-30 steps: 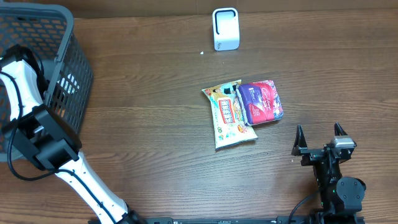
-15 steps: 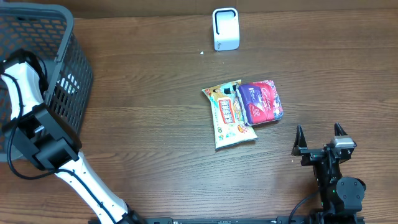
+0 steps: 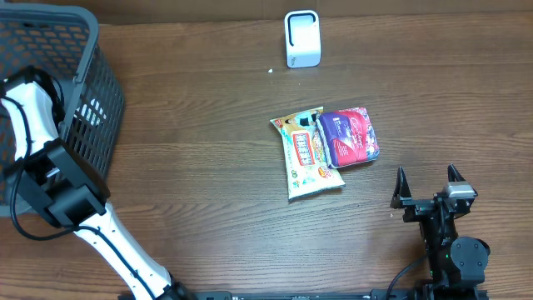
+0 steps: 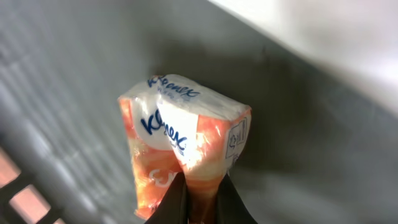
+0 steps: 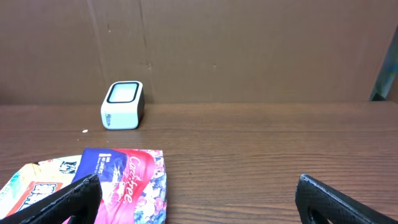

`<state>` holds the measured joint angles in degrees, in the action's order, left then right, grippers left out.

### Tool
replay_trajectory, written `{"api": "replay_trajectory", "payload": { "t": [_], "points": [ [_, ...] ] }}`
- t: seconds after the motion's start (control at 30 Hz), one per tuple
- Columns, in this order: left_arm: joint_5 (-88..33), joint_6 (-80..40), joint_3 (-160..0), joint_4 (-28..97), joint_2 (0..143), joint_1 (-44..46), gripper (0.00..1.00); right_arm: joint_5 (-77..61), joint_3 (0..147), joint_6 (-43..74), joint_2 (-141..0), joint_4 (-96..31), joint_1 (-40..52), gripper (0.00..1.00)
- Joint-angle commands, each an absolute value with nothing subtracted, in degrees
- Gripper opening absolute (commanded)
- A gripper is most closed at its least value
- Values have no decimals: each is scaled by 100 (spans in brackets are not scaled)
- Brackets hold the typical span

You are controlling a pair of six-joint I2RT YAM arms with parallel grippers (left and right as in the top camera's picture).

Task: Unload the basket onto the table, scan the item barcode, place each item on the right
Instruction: 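Lift the Kleenex pack out and carry it toward the white scanner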

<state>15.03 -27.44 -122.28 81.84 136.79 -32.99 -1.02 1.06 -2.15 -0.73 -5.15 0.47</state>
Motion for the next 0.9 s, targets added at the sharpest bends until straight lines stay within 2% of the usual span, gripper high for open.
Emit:
{"api": "replay_trajectory", "payload": {
  "t": [0.0,0.4,0.63,0.87],
  "points": [
    [1409,-3046,-13126,8499,13675,-3291,4,-47,47,-242,-16,-480,34,100],
    [1343,-3133,-16304,9625,13227,-3190,4,-47,47,-242,-16,-480,34,100],
    [1238,-3133,-16995,9655,12451,-2781,4,-47,47,-242,-16,-480,36,100],
    [982,-2976,-17119,9679,11754,-1826,4,-47,47,-242,-16,-480,36,100]
  ]
}}
